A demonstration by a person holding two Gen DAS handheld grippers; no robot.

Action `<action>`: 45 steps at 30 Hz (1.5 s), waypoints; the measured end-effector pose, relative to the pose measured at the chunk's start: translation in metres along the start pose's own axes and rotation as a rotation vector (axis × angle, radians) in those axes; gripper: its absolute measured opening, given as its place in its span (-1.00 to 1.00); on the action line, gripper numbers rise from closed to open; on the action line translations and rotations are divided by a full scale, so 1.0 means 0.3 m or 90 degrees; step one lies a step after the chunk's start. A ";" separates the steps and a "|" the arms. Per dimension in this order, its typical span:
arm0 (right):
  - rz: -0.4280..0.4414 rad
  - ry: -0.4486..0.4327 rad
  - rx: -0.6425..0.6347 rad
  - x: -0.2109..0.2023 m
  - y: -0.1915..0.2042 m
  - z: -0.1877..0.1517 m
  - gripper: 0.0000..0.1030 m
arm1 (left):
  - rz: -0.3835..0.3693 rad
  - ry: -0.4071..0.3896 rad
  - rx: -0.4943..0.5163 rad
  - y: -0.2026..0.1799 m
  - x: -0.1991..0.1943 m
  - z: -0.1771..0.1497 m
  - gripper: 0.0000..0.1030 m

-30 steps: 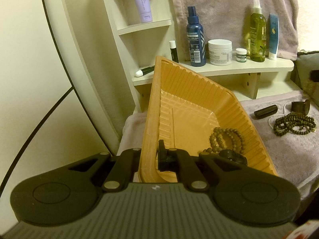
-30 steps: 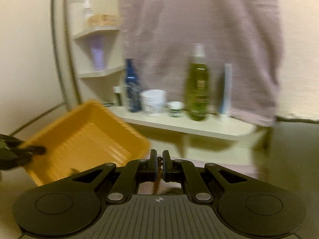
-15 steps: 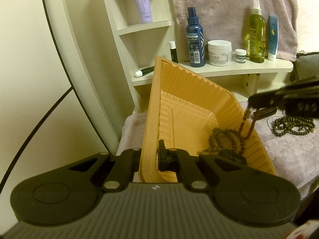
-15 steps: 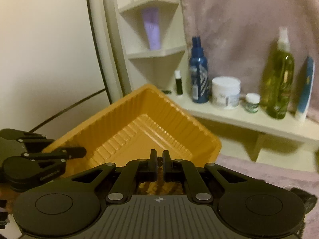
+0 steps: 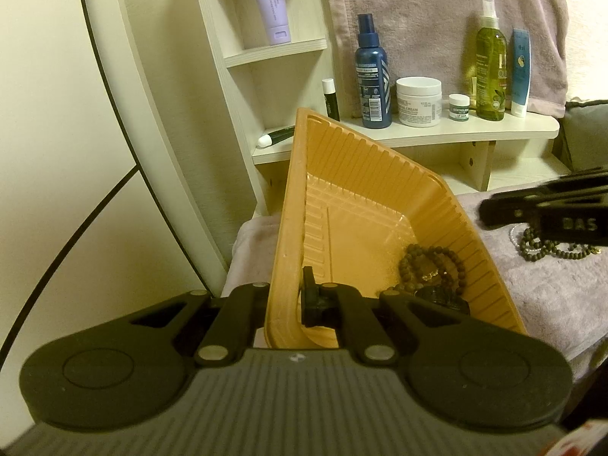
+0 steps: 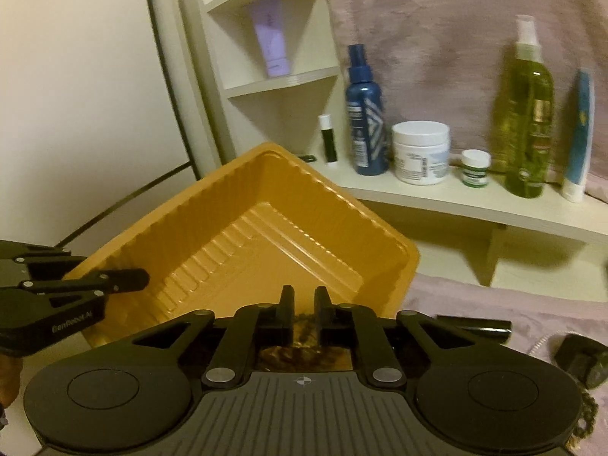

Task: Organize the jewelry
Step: 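Carry the bracelet over the orange tray and open the right tool, then move the right tool back to the small gold pieces beside the beads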

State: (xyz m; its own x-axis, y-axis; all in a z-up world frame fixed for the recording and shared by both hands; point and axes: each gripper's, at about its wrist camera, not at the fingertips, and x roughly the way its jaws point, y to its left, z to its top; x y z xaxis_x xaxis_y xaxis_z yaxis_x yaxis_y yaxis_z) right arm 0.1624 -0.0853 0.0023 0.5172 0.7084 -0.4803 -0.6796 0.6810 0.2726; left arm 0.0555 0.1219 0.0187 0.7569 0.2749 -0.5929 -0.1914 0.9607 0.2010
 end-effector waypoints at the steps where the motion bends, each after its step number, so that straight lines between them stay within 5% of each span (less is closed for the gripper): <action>1: -0.009 -0.002 0.001 -0.015 -0.008 -0.010 -0.76 | 0.000 0.000 0.000 0.000 0.000 0.000 -0.92; 19: -0.267 0.039 0.103 -0.302 -0.288 -0.339 -0.55 | 0.001 -0.001 -0.005 0.004 -0.001 0.002 -0.92; 30: -0.317 0.046 0.084 -0.306 -0.385 -0.360 -0.52 | 0.002 0.000 -0.004 0.005 -0.002 -0.001 -0.92; 45: -0.318 0.065 0.037 -0.205 -0.450 -0.356 -0.53 | 0.005 0.003 0.002 -0.001 0.000 0.004 -0.92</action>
State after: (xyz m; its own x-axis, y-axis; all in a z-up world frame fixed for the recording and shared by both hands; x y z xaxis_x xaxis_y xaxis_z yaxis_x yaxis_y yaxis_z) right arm 0.1666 -0.2406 -0.0940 0.7155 0.2746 -0.6424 -0.3320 0.9427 0.0332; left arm 0.0565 0.1216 0.0196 0.7526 0.2829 -0.5947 -0.1955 0.9583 0.2085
